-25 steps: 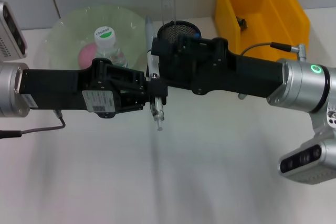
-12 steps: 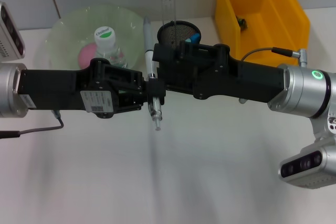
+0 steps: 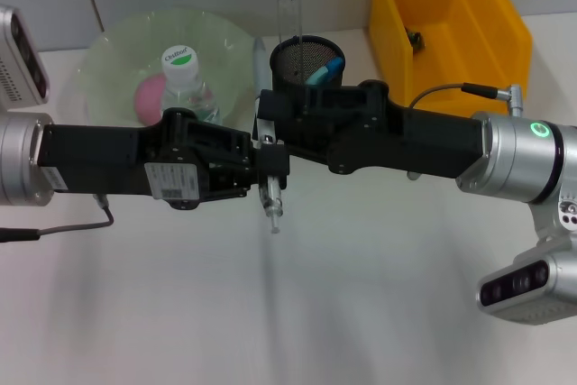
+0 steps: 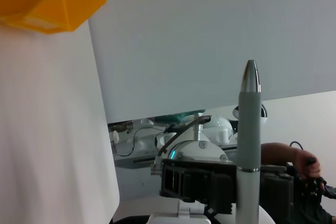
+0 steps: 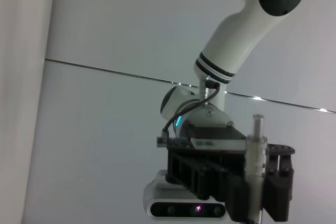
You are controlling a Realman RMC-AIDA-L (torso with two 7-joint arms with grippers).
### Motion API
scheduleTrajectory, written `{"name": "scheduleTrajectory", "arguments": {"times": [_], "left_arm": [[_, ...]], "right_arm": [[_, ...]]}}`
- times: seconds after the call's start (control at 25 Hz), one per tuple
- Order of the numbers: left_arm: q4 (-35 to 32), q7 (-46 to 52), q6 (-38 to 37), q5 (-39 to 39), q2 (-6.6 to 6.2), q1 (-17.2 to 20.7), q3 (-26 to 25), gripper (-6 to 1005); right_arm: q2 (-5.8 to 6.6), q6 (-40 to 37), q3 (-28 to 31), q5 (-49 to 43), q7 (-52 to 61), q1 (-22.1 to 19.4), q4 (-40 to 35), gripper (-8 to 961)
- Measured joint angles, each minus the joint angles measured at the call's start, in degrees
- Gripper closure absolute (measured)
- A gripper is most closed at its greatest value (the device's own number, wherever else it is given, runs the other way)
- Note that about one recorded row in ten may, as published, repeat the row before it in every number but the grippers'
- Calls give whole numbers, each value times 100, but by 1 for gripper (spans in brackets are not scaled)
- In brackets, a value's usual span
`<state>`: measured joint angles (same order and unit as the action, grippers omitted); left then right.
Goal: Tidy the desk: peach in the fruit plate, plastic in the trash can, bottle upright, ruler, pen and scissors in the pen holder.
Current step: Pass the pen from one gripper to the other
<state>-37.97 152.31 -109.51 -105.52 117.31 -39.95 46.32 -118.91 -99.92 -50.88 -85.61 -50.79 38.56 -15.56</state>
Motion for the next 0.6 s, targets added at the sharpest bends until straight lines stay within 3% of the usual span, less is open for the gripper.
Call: {"name": "scheduleTrajectory", "arguments": {"times": [0.12,0.6], "left_arm": [[0,0,0,-9,9,-18,1,816],[0,4,-1,-13,2,-5,0,816]], "right_arm": [[0,4,-53,0,-1,12,0,636],[2,13,-54,-9,-72,11,0,706]]}}
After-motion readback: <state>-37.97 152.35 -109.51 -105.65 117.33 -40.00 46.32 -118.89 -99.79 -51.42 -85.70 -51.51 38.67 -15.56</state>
